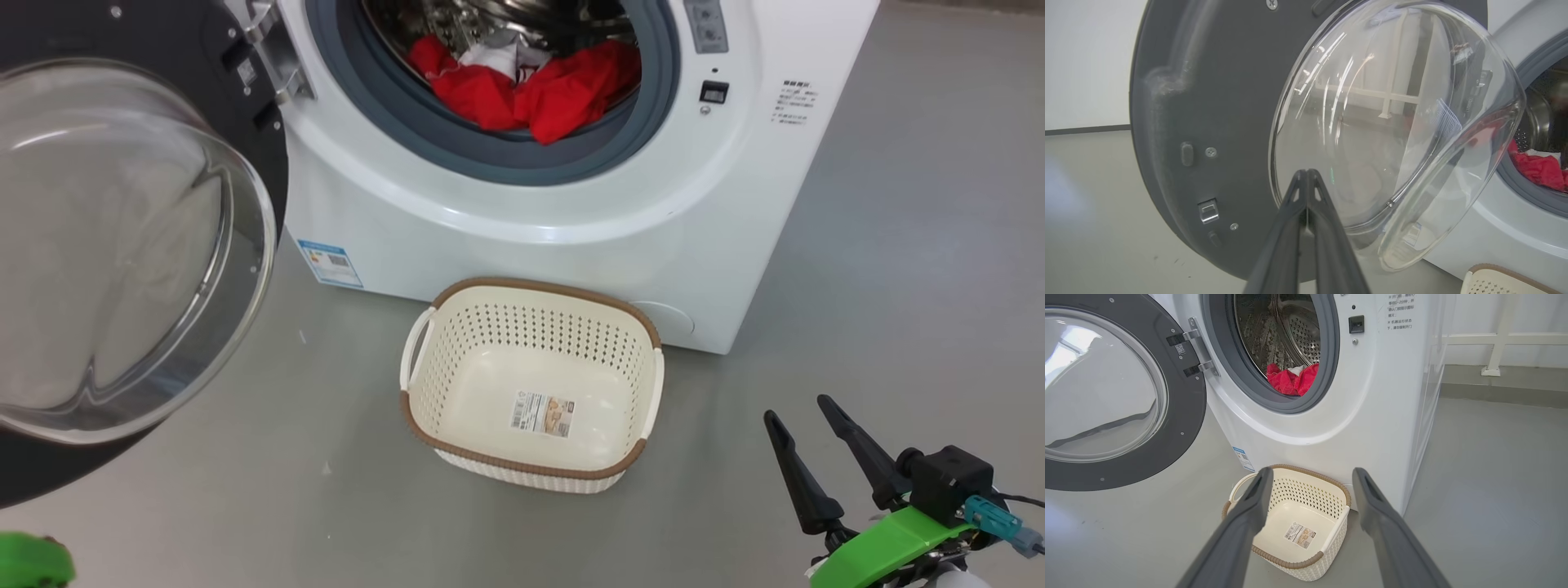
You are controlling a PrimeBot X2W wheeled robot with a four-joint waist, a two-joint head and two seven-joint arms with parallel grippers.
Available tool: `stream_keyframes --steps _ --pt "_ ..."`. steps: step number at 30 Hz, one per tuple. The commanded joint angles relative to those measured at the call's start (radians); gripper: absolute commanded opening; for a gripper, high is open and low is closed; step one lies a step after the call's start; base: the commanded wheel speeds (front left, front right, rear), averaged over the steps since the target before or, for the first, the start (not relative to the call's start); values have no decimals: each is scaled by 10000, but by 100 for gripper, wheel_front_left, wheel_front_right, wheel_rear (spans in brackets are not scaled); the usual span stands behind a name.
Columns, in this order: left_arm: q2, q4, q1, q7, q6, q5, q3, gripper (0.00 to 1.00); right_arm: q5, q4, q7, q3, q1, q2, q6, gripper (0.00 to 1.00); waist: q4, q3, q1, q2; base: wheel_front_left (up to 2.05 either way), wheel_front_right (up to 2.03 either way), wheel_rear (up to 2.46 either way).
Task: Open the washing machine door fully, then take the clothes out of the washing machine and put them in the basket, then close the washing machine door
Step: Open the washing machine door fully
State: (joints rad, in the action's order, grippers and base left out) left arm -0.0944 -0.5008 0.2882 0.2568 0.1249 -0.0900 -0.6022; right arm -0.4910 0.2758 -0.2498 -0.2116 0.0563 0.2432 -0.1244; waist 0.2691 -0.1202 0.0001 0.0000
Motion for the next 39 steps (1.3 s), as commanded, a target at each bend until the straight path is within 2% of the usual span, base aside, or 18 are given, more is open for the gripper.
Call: stream_keyframes --steps 1,3,5,7,8,19,28,39 --pt "-352 321 -127 49 44 -107 -170 25 31 -201 -120 -208 5 86 -63 100 -84 107 0 0 0 0 0" --pt "-183 685 -451 49 50 -270 150 41 37 -200 -120 -193 -15 33 -63 100 -172 204 0 0 0 0 0" --pt "-37 1094 -774 49 53 -488 526 51 32 -204 -120 -160 -40 -7 -63 100 -266 273 0 0 0 0 0" --pt "88 1502 -1097 49 54 -659 867 88 25 -218 -120 -110 -57 -39 -63 100 -369 307 0 0 0 0 0" --pt "144 1718 -1249 49 54 -742 1061 100 25 -221 -120 -91 -66 -53 -63 100 -431 332 0 0 0 0 0" --pt "315 3098 -2314 49 56 -1378 2663 100 55 -276 -120 280 -111 -98 -63 100 -1270 376 0 0 0 0 0" --pt "216 3311 -2704 49 57 -1602 3734 100 75 -333 -120 482 -113 -91 -63 100 -2059 436 0 0 0 0 0" --pt "210 3432 -2998 49 57 -1864 4376 100 64 -379 -120 718 -165 -176 -63 100 -3143 408 0 0 0 0 0"
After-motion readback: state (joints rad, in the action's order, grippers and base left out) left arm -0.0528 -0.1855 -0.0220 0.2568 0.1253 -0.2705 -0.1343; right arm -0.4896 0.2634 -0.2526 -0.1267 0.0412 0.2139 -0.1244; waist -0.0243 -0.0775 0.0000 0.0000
